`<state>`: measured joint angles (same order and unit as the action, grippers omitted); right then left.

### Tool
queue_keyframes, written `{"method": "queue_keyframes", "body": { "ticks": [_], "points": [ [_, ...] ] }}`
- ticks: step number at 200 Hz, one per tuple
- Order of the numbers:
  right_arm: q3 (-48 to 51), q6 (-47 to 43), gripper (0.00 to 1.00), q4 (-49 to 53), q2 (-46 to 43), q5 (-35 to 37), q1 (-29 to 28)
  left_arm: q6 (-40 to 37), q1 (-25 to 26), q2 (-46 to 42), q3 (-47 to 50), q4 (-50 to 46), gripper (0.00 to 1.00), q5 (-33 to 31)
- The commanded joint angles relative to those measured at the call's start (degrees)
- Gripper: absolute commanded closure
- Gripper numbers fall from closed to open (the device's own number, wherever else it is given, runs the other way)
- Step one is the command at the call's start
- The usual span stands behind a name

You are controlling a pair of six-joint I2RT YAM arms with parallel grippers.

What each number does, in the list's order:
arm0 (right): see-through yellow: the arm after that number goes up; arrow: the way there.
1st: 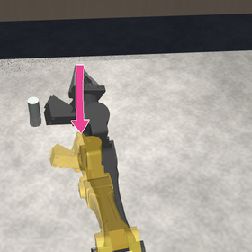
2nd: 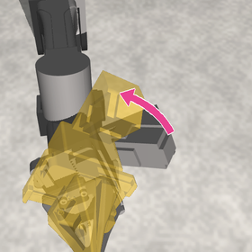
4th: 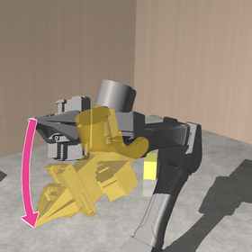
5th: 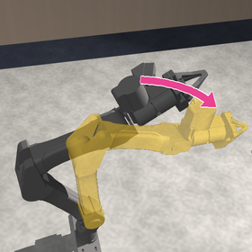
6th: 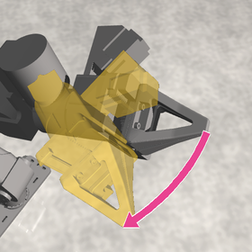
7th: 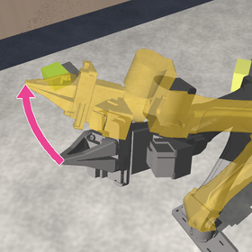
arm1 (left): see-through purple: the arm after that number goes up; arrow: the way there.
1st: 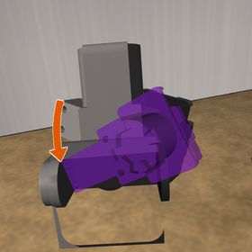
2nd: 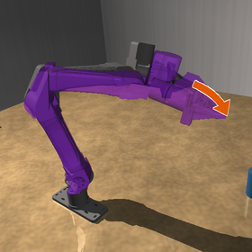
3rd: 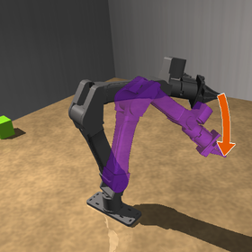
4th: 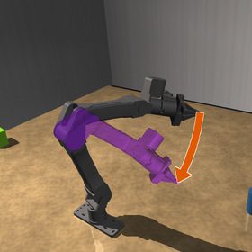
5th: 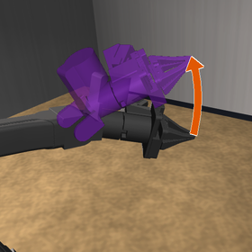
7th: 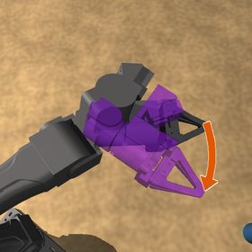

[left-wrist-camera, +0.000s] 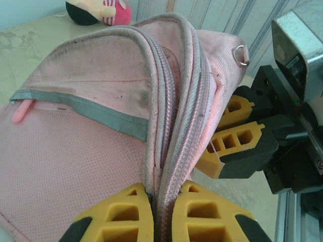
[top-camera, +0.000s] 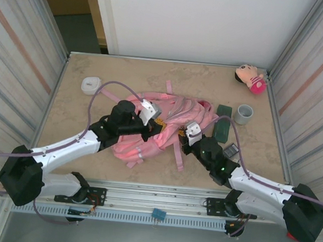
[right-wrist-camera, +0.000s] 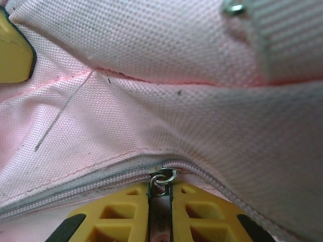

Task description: Pack the student bag

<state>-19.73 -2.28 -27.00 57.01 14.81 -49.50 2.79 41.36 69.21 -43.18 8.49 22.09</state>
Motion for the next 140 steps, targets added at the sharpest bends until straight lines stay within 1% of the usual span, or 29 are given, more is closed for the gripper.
{"method": "queue_keyframes", "body": {
  "ticks": [1, 34, 60, 88, 100, 124, 140],
  "points": [
    [-1.89, -0.35, 0.94, 4.39, -2.33, 1.89, 1.24, -1.48, -0.10, -3.50, -1.47, 1.70, 1.00, -1.81],
    [-3.34, 0.19, 1.00, 9.54, -4.49, -4.69, 3.18, -2.65, -0.06, -3.20, -1.51, -0.41, 1.00, -4.18],
    [-5.89, 0.95, 1.00, 15.22, -4.81, -13.42, 5.23, -3.12, -0.06, -2.80, -1.44, -0.74, 1.00, -4.32],
    [-9.44, 4.63, 1.00, 21.71, -3.93, -24.06, 7.73, -3.49, -0.06, -2.35, -1.31, 0.02, 1.00, -2.18],
    [-10.88, 6.59, 1.00, 24.32, -3.45, -25.88, 7.93, -3.56, -0.06, -2.07, -1.45, -0.05, 1.00, -1.83],
    [-13.65, 11.37, 1.00, 30.19, -1.80, -26.87, 8.17, -3.60, -0.06, -1.71, -1.57, -0.67, 0.98, -1.70],
    [-15.01, 14.63, 1.00, 32.32, -0.59, -29.71, 8.89, -3.50, 0.03, -1.63, -1.52, -0.67, 0.98, -1.54]
  ]
}}
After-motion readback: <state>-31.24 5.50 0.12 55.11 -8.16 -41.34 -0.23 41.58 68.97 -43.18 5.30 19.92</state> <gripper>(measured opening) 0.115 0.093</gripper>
